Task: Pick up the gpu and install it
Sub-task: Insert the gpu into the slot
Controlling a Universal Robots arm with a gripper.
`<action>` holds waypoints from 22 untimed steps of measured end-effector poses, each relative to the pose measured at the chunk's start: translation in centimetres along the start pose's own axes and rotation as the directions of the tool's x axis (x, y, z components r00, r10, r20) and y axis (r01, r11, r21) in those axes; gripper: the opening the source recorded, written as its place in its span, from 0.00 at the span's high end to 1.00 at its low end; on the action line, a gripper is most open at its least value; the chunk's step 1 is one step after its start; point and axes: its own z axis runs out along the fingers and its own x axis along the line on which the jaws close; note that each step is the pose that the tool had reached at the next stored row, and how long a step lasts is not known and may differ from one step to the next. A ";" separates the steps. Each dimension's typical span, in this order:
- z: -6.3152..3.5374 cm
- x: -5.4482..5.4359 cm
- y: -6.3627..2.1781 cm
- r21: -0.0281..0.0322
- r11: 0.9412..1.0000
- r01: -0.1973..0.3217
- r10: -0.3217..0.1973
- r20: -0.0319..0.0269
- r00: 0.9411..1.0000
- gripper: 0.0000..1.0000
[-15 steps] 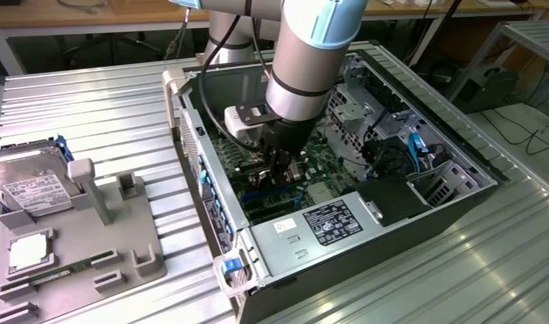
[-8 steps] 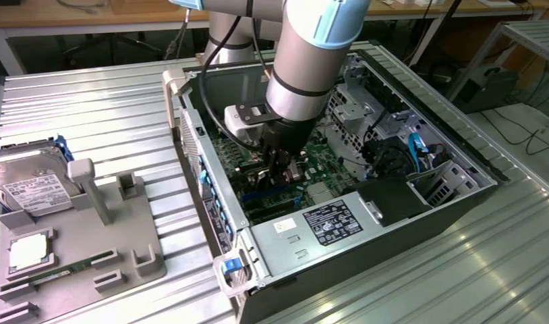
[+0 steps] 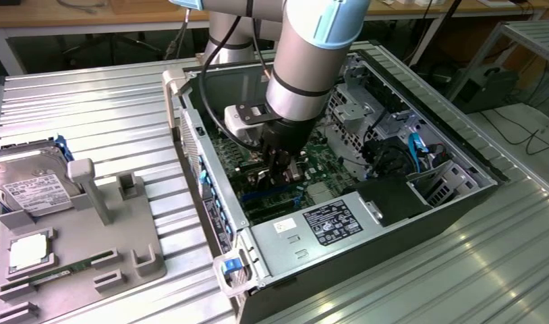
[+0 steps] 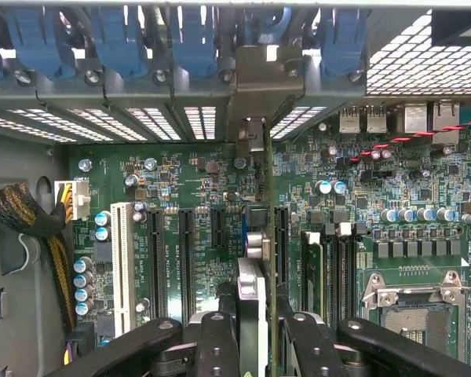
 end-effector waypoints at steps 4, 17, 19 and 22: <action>0.00 0.0 0.00 0.000 1.000 0.000 0.000 0.000 1.000 0.72; 0.31 0.0 -0.02 -0.003 1.000 0.000 0.000 0.000 1.000 0.72; 0.27 0.0 0.00 -0.003 1.000 0.000 0.000 0.000 1.000 0.72; 0.00 0.0 0.05 -0.002 1.000 0.000 0.000 0.001 1.000 0.72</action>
